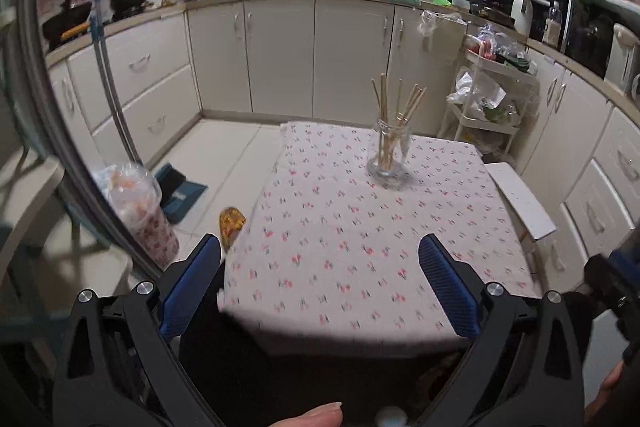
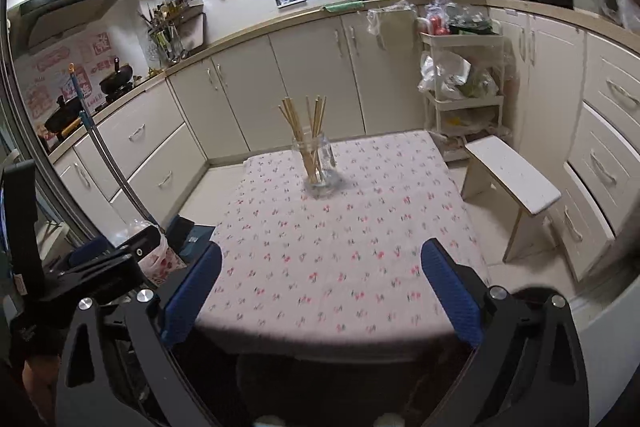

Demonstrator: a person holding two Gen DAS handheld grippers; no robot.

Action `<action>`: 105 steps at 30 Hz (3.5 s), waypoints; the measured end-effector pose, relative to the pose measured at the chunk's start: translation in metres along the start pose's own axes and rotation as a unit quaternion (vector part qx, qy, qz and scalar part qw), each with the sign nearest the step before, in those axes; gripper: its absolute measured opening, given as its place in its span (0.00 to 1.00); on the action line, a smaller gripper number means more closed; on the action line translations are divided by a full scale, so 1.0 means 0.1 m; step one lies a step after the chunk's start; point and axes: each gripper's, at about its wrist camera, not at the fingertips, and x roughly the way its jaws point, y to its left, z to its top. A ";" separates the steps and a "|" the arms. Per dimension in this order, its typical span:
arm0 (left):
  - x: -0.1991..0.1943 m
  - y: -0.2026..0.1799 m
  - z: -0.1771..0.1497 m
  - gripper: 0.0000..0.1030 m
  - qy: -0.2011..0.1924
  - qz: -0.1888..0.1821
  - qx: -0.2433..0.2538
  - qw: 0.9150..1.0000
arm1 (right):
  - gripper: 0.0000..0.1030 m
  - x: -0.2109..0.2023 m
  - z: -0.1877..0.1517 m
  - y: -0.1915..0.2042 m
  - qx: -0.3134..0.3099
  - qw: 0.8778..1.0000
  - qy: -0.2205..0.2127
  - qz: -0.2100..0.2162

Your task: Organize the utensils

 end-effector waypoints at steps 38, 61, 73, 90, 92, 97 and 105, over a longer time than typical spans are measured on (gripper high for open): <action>-1.26 0.15 -0.28 0.93 -0.064 -0.005 0.006 0.998 | 0.93 -1.00 -0.34 0.41 -0.040 0.997 -0.065 0.015; -1.28 0.14 -0.30 0.93 -0.060 -0.011 0.006 0.998 | 0.93 -0.97 -0.34 0.36 -0.034 0.997 -0.058 0.026; -1.26 0.13 -0.32 0.93 -0.057 -0.012 0.010 0.998 | 0.93 -0.97 -0.35 0.36 -0.034 0.997 -0.057 0.026; -1.27 0.15 -0.34 0.93 -0.060 -0.014 0.014 0.998 | 0.93 -0.97 -0.35 0.35 -0.033 0.998 -0.056 0.027; -1.26 0.16 -0.34 0.93 -0.059 -0.014 0.014 0.998 | 0.93 -0.96 -0.35 0.36 -0.033 0.998 -0.056 0.027; -1.26 0.17 -0.34 0.93 -0.059 -0.014 0.014 0.998 | 0.93 -0.96 -0.38 0.38 -0.032 0.998 -0.054 0.027; -1.24 0.17 -0.34 0.93 -0.058 -0.018 0.014 0.998 | 0.93 -0.97 -0.37 0.37 -0.031 0.998 -0.054 0.027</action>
